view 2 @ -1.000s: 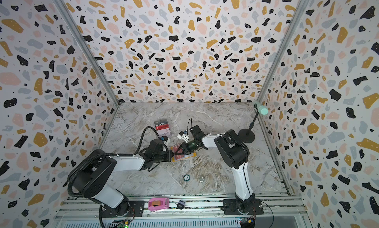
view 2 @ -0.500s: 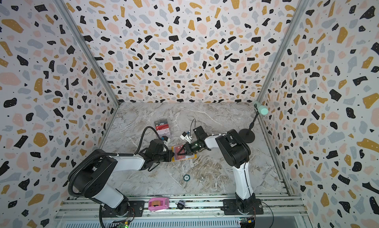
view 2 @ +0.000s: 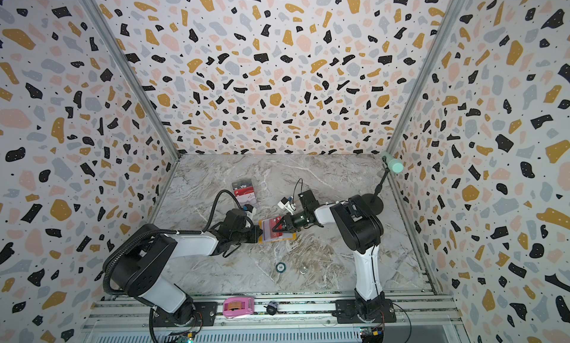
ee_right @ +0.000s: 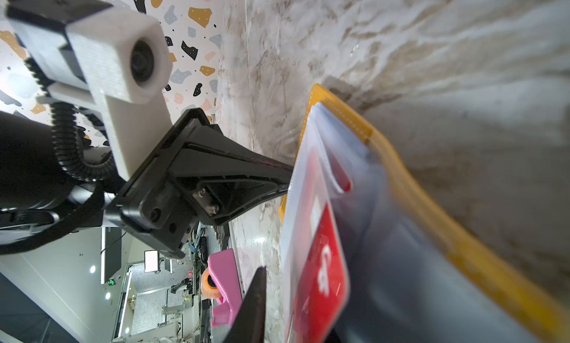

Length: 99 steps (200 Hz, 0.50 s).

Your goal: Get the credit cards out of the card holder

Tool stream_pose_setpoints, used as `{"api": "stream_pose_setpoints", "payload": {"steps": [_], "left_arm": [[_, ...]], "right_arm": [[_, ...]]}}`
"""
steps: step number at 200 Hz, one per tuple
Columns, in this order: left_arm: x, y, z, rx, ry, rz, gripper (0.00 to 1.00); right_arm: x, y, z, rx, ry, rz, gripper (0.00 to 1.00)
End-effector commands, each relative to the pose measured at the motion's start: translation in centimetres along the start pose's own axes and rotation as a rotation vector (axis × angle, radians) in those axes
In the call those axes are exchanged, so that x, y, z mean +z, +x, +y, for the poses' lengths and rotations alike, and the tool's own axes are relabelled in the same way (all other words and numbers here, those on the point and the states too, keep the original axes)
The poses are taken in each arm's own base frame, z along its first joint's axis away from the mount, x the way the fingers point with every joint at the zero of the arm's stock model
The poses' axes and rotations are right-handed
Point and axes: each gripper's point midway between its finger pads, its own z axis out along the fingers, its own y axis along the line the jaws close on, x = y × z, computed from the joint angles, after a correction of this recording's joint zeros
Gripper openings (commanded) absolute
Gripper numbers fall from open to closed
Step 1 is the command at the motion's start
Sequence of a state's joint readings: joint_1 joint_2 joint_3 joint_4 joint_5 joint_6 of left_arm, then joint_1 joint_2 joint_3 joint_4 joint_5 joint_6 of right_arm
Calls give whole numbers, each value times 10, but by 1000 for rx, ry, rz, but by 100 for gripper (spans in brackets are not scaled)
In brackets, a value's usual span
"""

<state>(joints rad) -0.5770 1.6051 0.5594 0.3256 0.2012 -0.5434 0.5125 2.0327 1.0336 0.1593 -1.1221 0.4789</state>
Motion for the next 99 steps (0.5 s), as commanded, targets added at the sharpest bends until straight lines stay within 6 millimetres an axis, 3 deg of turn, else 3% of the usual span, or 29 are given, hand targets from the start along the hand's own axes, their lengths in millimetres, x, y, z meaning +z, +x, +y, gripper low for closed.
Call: {"api": "stream_pose_setpoints", "payload": {"steps": [1, 99], "left_arm": [[3, 51, 30, -43, -115, 177, 0], [-2, 47, 27, -48, -104, 155, 0]], "right_arm": [[-10, -7, 19, -55, -18, -29, 17], [-27, -10, 14, -35, 19, -78, 9]]}}
